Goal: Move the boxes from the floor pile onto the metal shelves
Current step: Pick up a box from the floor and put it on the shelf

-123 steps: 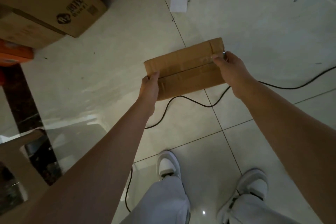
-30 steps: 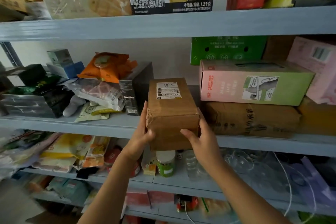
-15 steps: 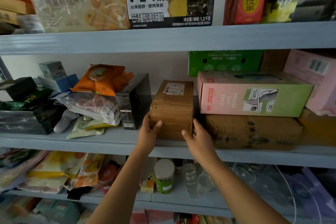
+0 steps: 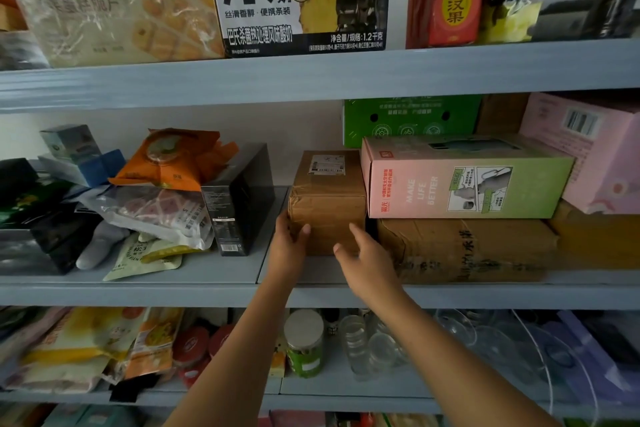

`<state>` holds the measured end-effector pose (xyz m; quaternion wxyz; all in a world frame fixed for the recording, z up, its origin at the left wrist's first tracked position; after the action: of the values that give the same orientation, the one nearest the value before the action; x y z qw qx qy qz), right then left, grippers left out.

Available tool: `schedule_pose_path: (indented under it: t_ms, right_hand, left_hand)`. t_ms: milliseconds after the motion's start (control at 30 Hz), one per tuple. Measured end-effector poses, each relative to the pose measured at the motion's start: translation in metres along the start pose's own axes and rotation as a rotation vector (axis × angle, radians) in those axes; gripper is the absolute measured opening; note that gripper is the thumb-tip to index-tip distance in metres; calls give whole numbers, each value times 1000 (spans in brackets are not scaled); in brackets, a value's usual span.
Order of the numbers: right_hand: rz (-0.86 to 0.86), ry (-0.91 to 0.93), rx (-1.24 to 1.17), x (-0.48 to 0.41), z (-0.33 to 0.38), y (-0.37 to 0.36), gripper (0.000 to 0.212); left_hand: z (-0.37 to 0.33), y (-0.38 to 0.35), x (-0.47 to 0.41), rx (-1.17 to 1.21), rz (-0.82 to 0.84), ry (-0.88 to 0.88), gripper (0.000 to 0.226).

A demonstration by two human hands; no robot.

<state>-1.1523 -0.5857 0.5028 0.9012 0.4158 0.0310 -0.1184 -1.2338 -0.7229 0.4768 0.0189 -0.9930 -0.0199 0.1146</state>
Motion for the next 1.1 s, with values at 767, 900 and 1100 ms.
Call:
schedule_pose_path:
  t_ms: [767, 900, 1100]
  right_hand:
    - [-150, 155, -408, 4, 9, 40, 47]
    - [-204, 151, -473, 31, -1, 78, 44]
    - [-300, 90, -514, 92, -58, 140, 43]
  left_hand:
    - [-63, -24, 61, 209, 41, -91, 42]
    - [-87, -50, 90, 279, 124, -33, 42]
    - [-97, -117, 150, 346, 291, -36, 33]
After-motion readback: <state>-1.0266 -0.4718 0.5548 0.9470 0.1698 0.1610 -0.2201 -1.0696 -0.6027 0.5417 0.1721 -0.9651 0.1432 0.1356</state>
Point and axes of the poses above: each hand's wrist, its own x-axis away from the middle knuckle, its own y-axis out of the back of the hand, z = x × y, the point moved 1 cm from there along -x, towards the middle knuckle, and after that the axes turned 14 degrees about x, right-handed, at the moved point
